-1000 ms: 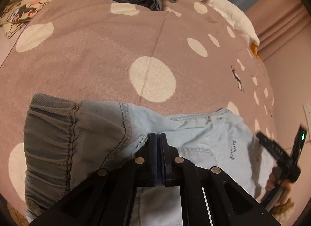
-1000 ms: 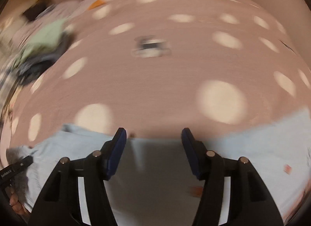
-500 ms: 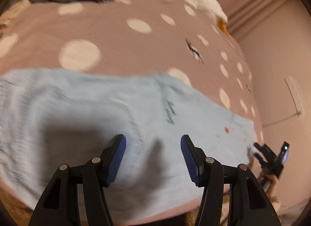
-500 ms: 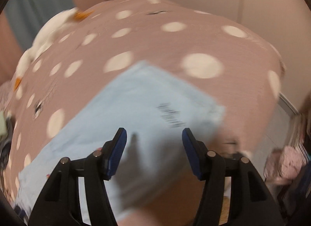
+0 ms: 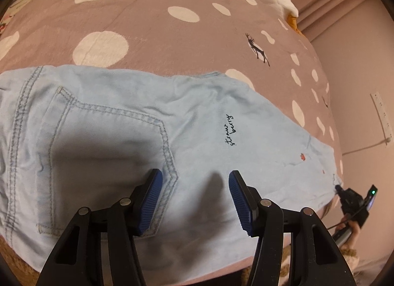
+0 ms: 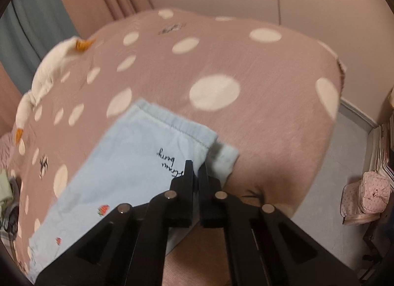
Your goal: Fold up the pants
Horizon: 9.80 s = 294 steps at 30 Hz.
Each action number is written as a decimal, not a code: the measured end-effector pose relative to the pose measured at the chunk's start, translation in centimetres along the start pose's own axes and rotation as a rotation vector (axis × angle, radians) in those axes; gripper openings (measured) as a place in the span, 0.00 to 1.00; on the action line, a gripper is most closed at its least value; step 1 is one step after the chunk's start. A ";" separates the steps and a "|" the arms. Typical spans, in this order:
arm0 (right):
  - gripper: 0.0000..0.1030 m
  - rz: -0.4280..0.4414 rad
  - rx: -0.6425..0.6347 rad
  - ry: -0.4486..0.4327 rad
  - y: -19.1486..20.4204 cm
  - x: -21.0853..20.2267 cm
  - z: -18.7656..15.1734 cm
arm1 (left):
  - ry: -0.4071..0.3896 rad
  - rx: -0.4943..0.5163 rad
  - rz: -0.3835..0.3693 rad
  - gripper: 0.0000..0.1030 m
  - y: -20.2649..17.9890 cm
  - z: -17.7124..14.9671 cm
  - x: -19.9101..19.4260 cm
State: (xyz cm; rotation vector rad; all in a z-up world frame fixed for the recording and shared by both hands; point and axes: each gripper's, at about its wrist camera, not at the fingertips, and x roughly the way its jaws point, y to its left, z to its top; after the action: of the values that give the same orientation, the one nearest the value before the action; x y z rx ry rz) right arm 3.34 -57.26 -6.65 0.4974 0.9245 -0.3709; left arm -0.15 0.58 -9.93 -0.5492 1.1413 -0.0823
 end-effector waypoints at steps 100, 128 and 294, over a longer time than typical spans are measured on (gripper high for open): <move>0.16 0.463 -0.605 0.464 26.2 -0.5 -16.2 | -0.182 0.004 0.015 0.77 0.4 -1.1 -5.4; 0.16 0.442 -0.614 0.439 26.4 -0.7 -16.6 | -0.196 0.014 0.020 0.77 0.3 -1.7 -6.1; 0.94 0.534 -0.706 0.372 28.9 -5.2 -17.1 | -0.281 -0.495 0.066 0.60 14.0 -4.1 -8.3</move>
State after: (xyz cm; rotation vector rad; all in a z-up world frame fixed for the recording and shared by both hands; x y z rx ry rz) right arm 3.76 -23.46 -3.81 0.1400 1.1593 0.5427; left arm -10.29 13.98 -10.60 -0.9283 0.9008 0.3344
